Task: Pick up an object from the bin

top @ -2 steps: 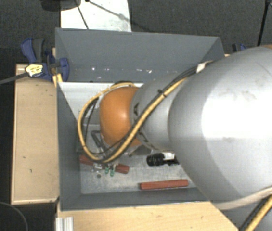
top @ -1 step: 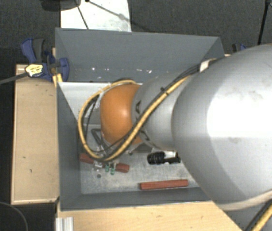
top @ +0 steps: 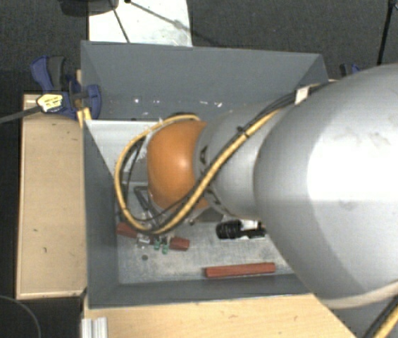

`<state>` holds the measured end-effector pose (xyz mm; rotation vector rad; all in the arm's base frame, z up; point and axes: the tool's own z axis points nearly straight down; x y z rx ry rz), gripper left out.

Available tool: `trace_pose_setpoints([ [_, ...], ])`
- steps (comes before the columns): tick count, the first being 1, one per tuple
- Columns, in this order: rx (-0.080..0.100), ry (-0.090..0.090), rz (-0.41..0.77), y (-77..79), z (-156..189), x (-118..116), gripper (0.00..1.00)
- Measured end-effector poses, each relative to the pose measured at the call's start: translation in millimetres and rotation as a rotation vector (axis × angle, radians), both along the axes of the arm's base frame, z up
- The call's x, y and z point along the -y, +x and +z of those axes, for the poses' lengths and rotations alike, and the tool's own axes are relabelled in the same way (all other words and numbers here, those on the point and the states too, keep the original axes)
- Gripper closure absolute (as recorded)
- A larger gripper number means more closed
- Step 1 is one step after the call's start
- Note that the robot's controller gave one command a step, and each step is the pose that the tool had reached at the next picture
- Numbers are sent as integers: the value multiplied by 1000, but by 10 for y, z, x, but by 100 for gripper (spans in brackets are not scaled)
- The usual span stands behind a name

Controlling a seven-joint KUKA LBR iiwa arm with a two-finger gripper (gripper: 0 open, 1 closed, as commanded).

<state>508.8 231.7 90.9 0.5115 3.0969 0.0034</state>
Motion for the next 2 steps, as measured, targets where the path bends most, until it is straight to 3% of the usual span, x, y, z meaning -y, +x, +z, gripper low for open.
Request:
trace_pose_setpoints([
  [2, -7, -3, 0, -15, 120, 8, 100],
])
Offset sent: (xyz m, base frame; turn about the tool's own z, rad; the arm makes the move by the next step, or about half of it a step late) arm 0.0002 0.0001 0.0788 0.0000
